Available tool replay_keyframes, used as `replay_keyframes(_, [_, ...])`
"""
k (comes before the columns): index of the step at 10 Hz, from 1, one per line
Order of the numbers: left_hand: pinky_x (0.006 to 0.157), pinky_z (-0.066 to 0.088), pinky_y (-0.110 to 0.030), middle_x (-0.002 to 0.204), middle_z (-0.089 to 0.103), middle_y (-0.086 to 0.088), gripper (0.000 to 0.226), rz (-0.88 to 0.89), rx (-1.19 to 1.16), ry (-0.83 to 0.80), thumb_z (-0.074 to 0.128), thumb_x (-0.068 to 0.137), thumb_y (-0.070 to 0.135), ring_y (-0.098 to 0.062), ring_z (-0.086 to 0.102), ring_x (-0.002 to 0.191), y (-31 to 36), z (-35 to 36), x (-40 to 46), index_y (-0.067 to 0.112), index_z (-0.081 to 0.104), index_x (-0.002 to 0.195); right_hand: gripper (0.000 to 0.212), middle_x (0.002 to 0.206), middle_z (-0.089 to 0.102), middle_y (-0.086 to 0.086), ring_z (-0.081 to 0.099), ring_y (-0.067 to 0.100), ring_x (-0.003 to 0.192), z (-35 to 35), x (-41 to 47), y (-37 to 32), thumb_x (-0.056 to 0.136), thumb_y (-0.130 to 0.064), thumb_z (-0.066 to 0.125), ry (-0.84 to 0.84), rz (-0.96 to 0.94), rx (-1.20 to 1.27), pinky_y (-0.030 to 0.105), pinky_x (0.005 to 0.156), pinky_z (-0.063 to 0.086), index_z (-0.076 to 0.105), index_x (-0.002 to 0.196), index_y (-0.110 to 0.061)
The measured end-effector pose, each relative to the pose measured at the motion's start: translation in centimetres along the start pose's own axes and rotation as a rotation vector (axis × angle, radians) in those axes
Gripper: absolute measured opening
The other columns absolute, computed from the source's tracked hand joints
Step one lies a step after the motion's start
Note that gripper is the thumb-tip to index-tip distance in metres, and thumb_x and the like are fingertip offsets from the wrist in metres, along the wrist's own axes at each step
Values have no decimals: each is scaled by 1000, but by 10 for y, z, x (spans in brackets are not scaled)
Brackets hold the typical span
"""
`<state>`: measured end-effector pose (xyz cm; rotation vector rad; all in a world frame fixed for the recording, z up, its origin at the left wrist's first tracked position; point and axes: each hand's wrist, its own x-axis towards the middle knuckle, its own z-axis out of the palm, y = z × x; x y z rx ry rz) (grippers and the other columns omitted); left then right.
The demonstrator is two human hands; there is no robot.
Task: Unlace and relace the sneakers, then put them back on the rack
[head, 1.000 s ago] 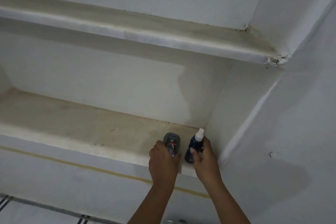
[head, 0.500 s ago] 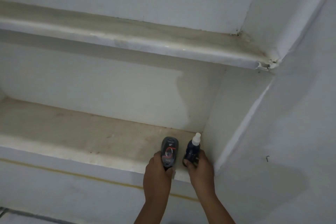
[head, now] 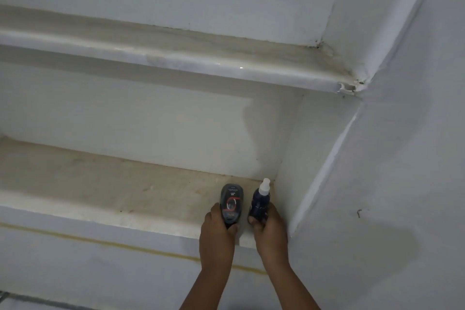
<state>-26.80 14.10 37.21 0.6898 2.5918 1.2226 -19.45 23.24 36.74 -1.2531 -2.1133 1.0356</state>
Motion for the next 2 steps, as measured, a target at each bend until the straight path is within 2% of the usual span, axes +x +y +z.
replay_keyframes(1, [92, 48, -33, 139, 46, -8, 78, -53, -151, 20, 67, 87, 29, -22, 53, 122, 1, -6, -12, 14, 22, 149, 58, 133, 56, 8, 54, 24, 123, 1, -15, 4, 89, -30, 64, 30, 37, 7, 40, 99, 48, 43, 139, -9])
replay_keyframes(2, [94, 47, -33, 135, 52, -4, 60, -41, -227, 103, 57, 93, 30, -19, 54, 120, -5, -13, -32, 16, 31, 145, 53, 136, 53, 6, 53, 22, 124, -7, -35, 0, 94, -25, 58, 104, 41, 58, 33, 101, 46, 40, 142, -10])
